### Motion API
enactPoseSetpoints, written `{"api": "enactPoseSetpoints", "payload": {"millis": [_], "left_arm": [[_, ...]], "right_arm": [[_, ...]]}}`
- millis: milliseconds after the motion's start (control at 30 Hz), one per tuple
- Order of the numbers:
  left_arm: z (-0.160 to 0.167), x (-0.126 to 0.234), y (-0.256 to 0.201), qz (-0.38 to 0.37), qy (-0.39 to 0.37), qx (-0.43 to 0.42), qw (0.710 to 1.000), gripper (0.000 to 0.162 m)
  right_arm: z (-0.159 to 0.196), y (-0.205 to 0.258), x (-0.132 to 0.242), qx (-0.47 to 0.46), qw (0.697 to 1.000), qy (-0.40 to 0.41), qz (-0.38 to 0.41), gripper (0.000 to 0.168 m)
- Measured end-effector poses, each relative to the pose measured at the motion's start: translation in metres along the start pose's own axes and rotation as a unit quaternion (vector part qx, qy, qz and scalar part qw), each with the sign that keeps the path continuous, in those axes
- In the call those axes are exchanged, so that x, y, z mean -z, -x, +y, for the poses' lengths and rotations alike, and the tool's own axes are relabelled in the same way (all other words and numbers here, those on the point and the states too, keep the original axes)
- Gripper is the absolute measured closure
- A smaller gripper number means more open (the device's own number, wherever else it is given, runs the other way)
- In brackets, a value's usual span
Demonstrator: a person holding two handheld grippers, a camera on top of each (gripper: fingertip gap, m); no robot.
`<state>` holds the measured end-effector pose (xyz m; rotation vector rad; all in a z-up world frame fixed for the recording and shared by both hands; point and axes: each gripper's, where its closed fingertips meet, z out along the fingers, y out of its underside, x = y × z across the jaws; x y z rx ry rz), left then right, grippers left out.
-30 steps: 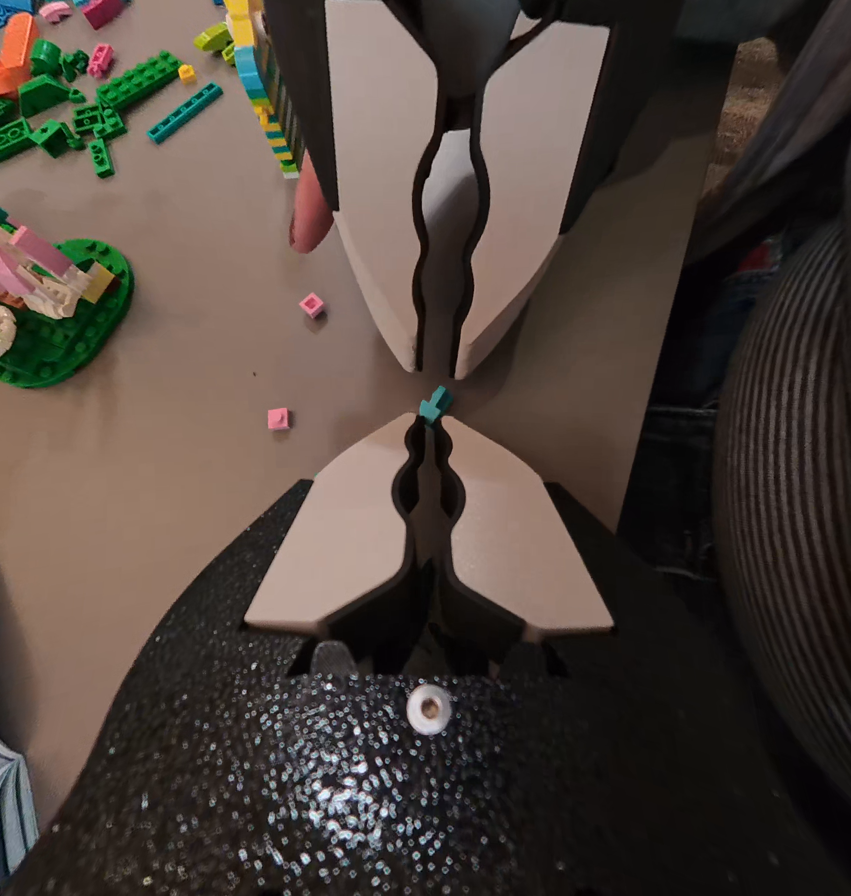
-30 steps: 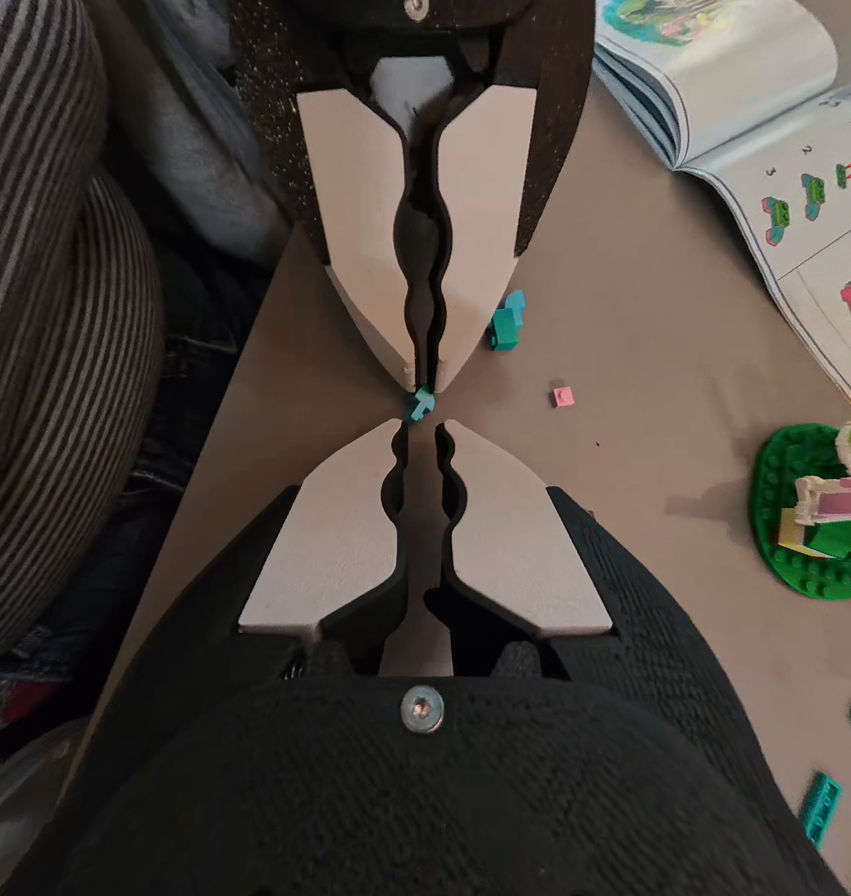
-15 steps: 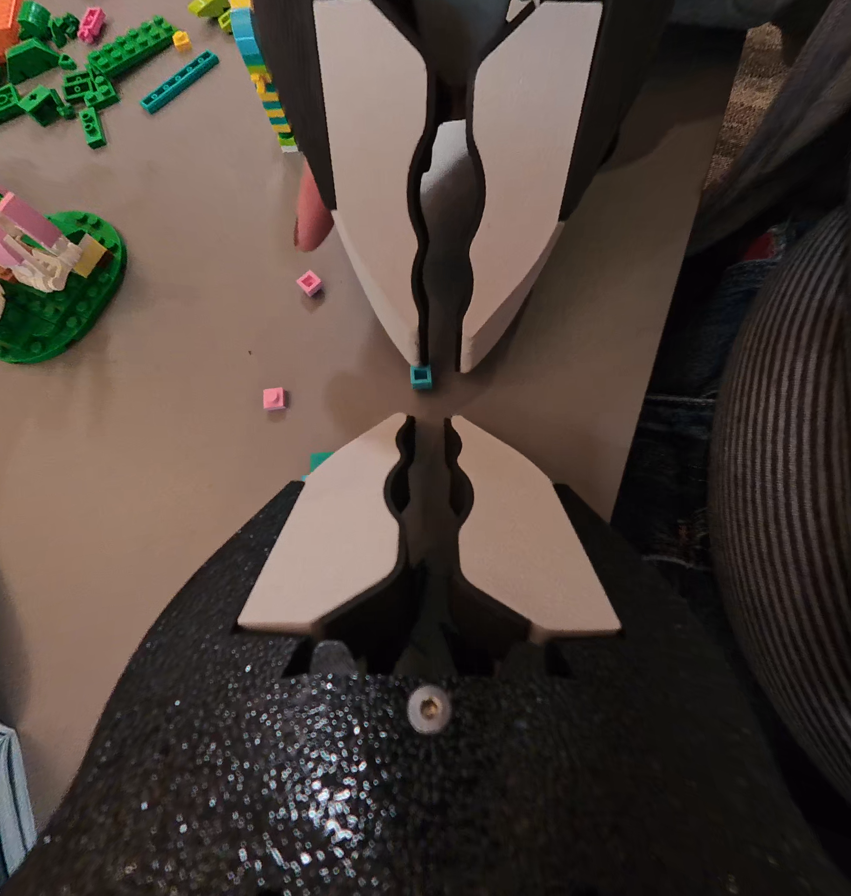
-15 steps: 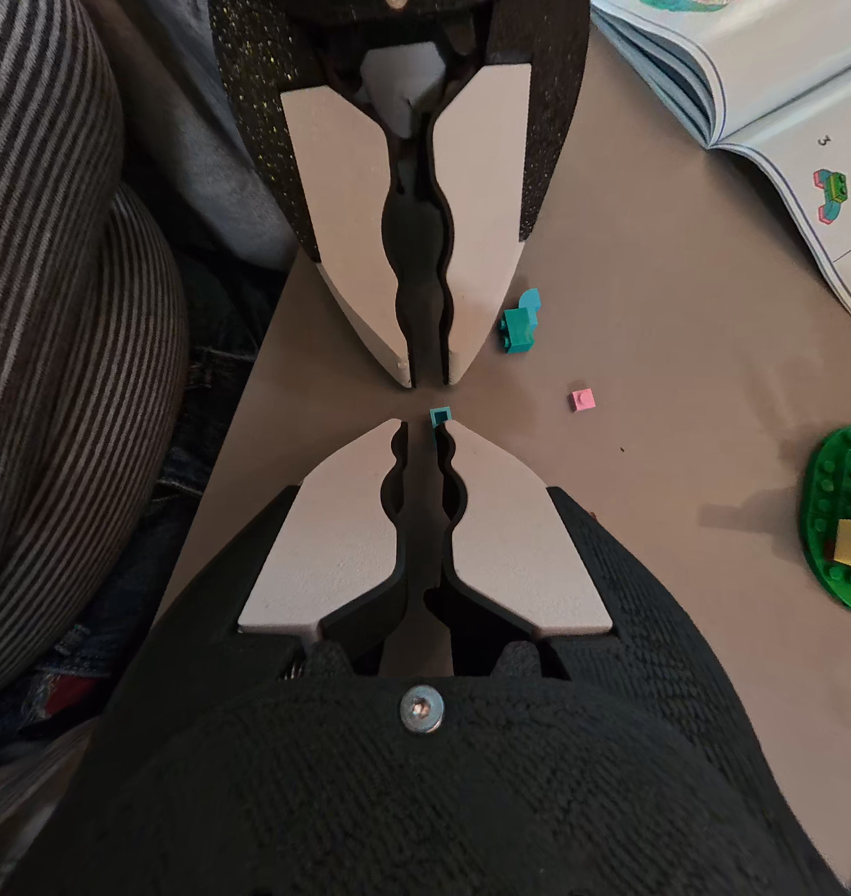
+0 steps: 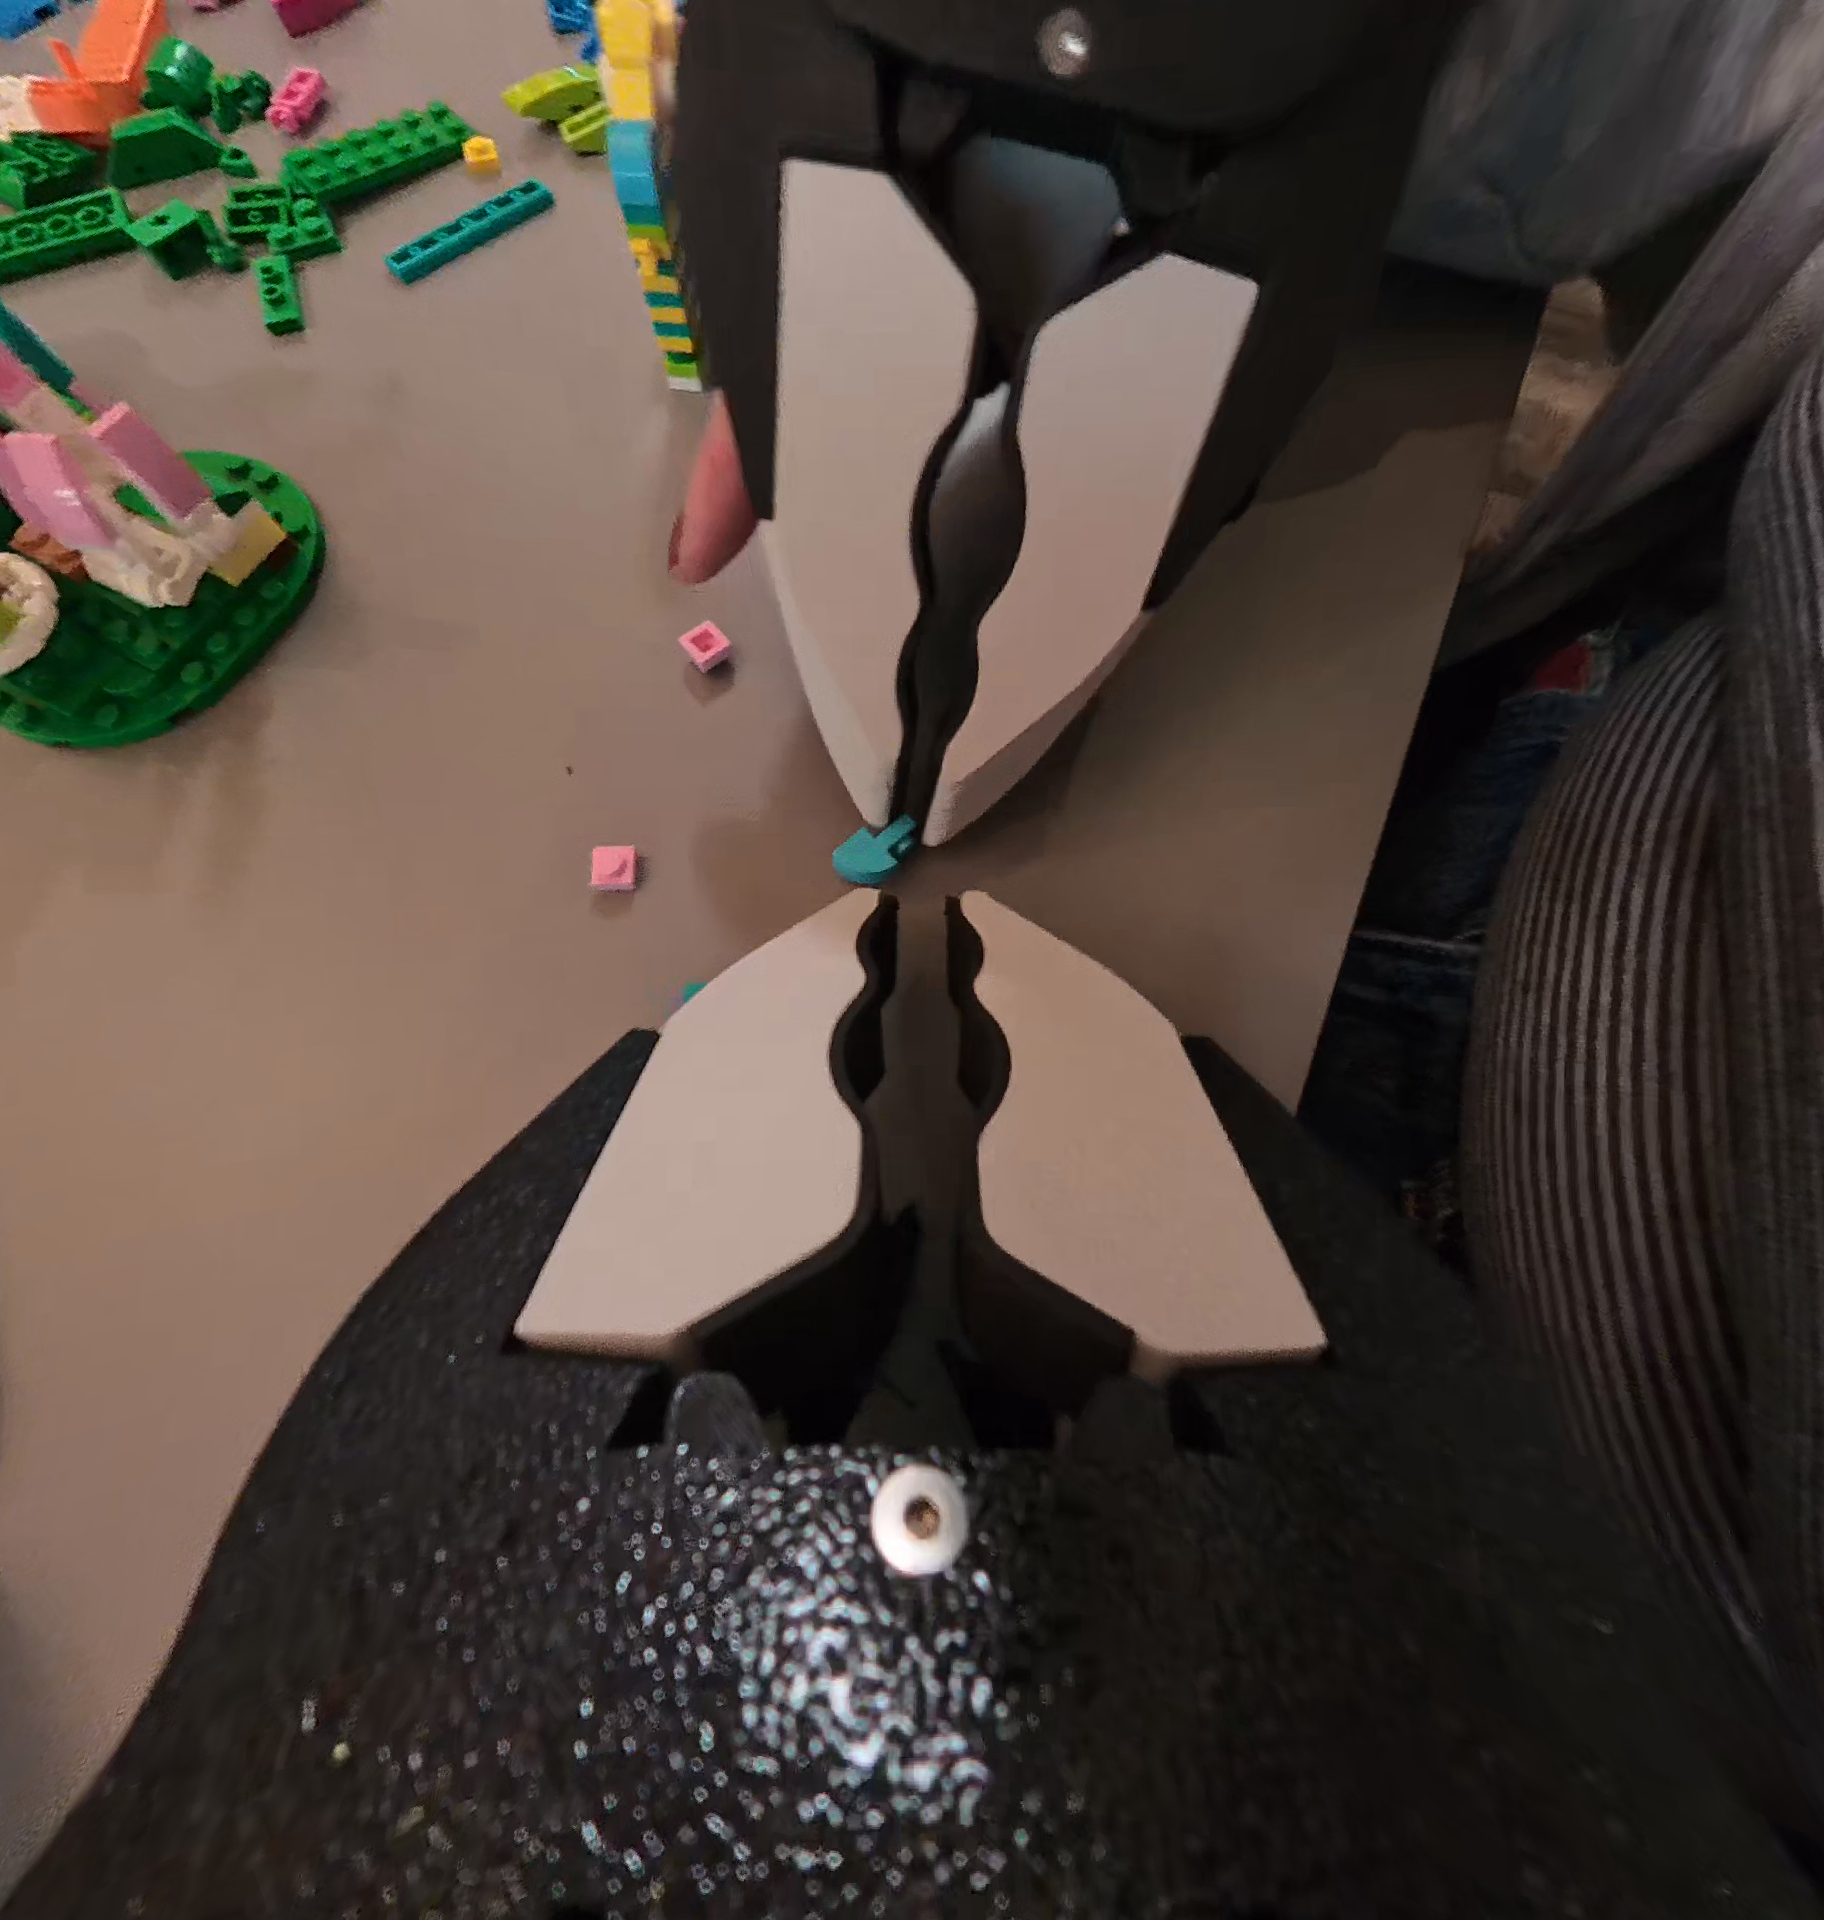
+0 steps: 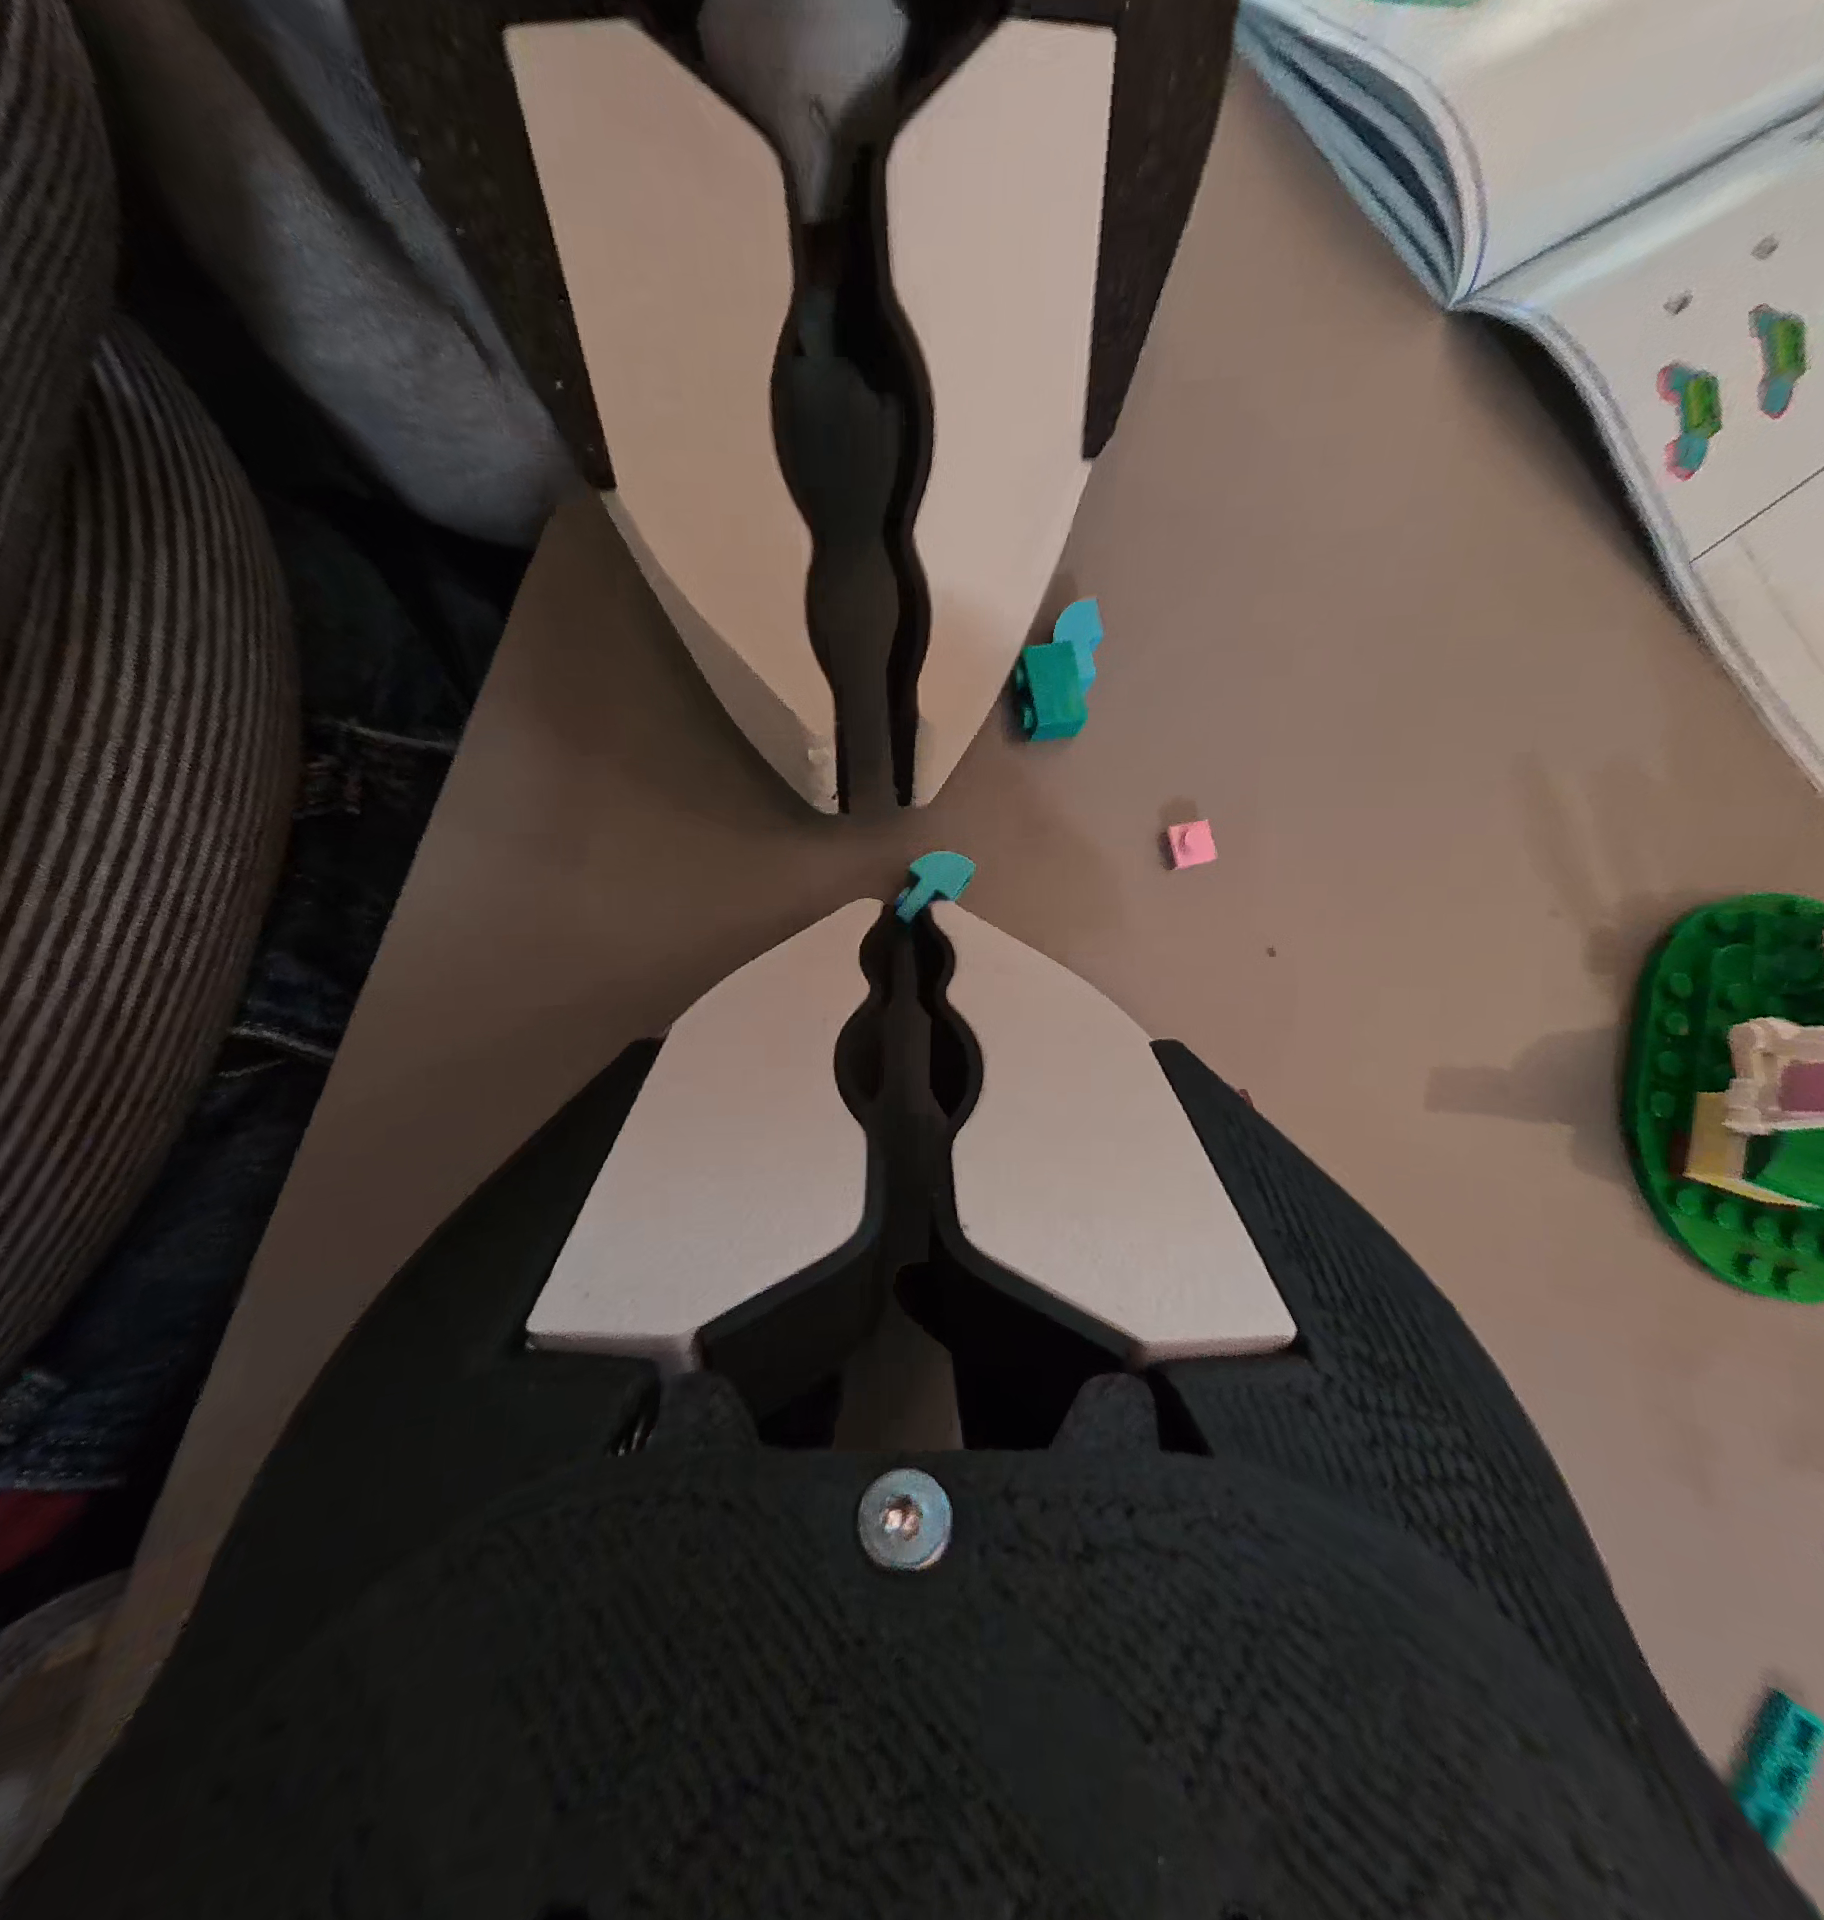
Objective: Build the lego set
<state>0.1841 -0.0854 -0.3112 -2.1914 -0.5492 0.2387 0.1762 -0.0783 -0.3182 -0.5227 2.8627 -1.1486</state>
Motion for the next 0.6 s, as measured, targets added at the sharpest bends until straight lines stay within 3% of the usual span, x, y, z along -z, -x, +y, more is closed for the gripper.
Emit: {"api": "enactPoseSetpoints", "payload": {"millis": [33,167,400,600], "left_arm": [[-0.0014,0.0015,0.0015,-0.001,-0.007,0.013,1.0,0.153],[-0.0028,0.0051,0.0051,-0.004,-0.021,0.046,0.999,0.152],[-0.0006,0.0001,0.0058,-0.012,-0.012,0.041,0.999,0.153],[0.0012,0.0004,0.0054,-0.013,-0.003,0.041,0.999,0.156]], "right_arm": [[-0.0009,-0.0011,0.0004,0.018,1.0,-0.001,0.014,0.167],[0.0026,-0.0015,-0.0002,0.062,0.997,0.017,0.044,0.166],[-0.0017,-0.0024,0.0003,-0.054,0.998,0.001,0.011,0.166],[0.0031,-0.0022,-0.0023,-0.062,0.998,0.019,0.005,0.166]]}}
